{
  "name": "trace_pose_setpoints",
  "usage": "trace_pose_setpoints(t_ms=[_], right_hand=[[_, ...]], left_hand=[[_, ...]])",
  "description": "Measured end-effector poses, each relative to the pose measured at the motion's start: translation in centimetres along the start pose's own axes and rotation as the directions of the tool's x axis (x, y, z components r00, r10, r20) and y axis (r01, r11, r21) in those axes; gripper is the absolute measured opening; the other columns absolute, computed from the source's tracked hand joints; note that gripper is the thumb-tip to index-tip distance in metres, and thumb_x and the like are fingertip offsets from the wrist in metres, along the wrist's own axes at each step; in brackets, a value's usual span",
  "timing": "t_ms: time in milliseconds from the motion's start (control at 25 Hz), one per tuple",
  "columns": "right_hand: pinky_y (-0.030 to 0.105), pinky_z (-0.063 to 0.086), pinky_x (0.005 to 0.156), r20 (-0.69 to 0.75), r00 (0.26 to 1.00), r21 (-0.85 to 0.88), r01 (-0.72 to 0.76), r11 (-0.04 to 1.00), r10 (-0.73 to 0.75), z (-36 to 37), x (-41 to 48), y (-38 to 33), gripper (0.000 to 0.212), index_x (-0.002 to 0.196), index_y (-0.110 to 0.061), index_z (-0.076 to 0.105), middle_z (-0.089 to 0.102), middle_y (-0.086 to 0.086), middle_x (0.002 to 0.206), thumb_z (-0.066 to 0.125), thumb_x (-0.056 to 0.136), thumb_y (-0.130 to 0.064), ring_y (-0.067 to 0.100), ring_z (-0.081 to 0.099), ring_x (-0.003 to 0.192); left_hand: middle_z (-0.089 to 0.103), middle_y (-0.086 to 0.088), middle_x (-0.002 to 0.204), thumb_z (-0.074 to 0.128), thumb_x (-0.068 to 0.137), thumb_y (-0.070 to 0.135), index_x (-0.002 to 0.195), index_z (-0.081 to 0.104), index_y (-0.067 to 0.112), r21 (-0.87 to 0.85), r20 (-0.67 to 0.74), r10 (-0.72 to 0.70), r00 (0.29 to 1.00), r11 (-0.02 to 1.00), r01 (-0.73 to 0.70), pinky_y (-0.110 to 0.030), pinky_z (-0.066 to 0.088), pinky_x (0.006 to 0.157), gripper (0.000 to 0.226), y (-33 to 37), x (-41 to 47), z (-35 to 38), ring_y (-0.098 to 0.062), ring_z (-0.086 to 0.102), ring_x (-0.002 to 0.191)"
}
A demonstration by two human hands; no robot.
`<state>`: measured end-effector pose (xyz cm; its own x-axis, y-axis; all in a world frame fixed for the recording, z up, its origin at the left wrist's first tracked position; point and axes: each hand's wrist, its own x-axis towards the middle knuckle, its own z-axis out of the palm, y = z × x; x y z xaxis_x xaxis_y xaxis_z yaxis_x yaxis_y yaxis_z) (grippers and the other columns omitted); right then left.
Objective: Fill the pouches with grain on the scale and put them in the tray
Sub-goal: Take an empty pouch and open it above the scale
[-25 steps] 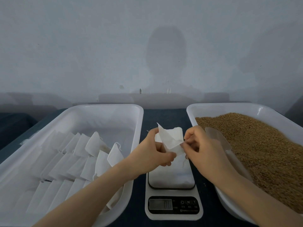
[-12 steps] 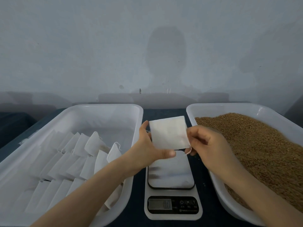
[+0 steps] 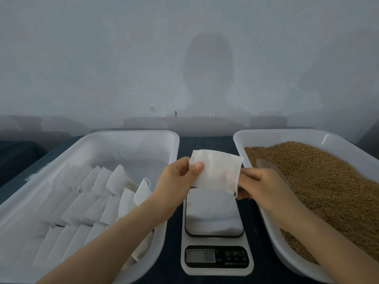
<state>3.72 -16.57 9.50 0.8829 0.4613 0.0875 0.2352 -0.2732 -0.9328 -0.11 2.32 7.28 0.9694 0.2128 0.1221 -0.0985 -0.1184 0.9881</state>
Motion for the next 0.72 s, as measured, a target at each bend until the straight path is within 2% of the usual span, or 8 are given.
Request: trace_pose_setpoints(t_ms=[80,200,280,360,440,560,600,720], right_hand=[[0.026,0.055,0.074,-0.055,0.998,0.035,-0.041,0.999,0.043,-0.1,0.1,0.1,0.021,0.078,-0.022,0.077,0.074,-0.006,0.074,0.063,0.087,-0.035,0.011,0.070,0.073],[0.040,0.055,0.084,-0.177,0.978,0.020,-0.107,0.994,0.109,-0.4,0.4,0.3,0.026,0.075,-0.018,0.077,0.074,0.001,0.072,0.067,0.082,-0.041,0.024,0.070,0.077],[0.036,0.056,0.069,-0.182,0.978,-0.042,-0.107,0.993,0.098,-0.4,0.3,0.3,0.029,0.071,-0.017,0.076,0.070,0.008,0.066,0.067,0.082,-0.043,0.028,0.063,0.060],[0.017,0.038,0.043,-0.139,0.989,-0.099,-0.070,0.993,0.056,-0.3,0.0,0.0,0.027,0.060,-0.028,0.072,0.055,0.000,0.044,0.066,0.085,-0.038,0.011,0.043,0.038],[0.010,0.024,0.035,-0.094,0.995,-0.129,-0.044,0.991,0.032,-0.1,-0.1,-0.2,0.031,0.054,-0.034,0.069,0.042,-0.008,0.036,0.065,0.085,-0.036,0.004,0.032,0.031],[0.008,0.025,0.033,-0.058,0.998,-0.159,-0.043,0.986,0.034,0.0,-0.3,-0.3,0.016,0.071,-0.031,0.072,0.047,-0.009,0.037,0.066,0.085,-0.034,0.001,0.039,0.030],[0.008,0.026,0.034,-0.046,0.998,-0.181,-0.042,0.983,0.034,0.1,-0.3,-0.2,0.013,0.074,-0.031,0.072,0.052,-0.008,0.040,0.065,0.085,-0.032,0.000,0.041,0.032],[0.007,0.033,0.040,0.016,0.999,-0.223,-0.033,0.974,0.037,0.2,-0.4,-0.2,0.008,0.077,-0.038,0.069,0.062,-0.014,0.053,0.063,0.081,-0.034,-0.005,0.051,0.043]], left_hand=[[0.063,0.006,0.071,0.054,0.094,0.032,0.085,0.063,0.007,0.055,-0.039,0.058,0.998,0.997,-0.056,-0.014,0.049,0.062,0.028,0.1,-0.2,0.1,-0.005,0.057,0.066],[0.057,0.014,0.065,0.055,0.090,0.039,0.080,0.063,0.014,0.153,-0.077,0.122,0.990,0.982,-0.109,-0.008,0.041,0.057,0.029,0.4,-0.3,0.3,0.000,0.050,0.062],[0.061,0.024,0.086,0.062,0.082,0.043,0.097,0.059,0.028,0.210,-0.096,0.134,0.986,0.971,-0.111,-0.005,0.044,0.066,0.022,0.5,-0.3,0.3,0.006,0.055,0.078],[0.040,0.029,0.123,0.071,0.065,0.055,0.126,0.034,0.043,0.331,-0.060,0.204,0.977,0.927,-0.174,-0.008,0.042,0.089,0.072,0.5,-0.7,0.5,0.010,0.043,0.113],[0.022,0.025,0.139,0.076,0.057,0.063,0.138,0.015,0.049,0.532,0.075,0.394,0.916,0.761,-0.371,-0.017,0.024,0.109,0.103,0.3,-1.0,0.8,0.005,0.019,0.135],[0.024,0.015,0.149,0.080,0.065,0.049,0.147,0.016,0.036,0.746,0.282,0.521,0.806,0.409,-0.525,-0.028,0.009,0.110,0.105,-0.1,-1.3,1.6,-0.001,0.004,0.143],[0.030,0.012,0.149,0.079,0.068,0.045,0.147,0.023,0.031,0.762,0.317,0.512,0.798,0.364,-0.536,-0.029,0.010,0.110,0.098,-0.2,-1.3,1.8,-0.003,0.006,0.144],[0.051,0.007,0.138,0.076,0.076,0.037,0.136,0.048,0.022,0.767,0.335,0.490,0.805,0.354,-0.535,-0.037,0.018,0.106,0.068,-0.5,-1.4,1.7,-0.012,0.031,0.140]])
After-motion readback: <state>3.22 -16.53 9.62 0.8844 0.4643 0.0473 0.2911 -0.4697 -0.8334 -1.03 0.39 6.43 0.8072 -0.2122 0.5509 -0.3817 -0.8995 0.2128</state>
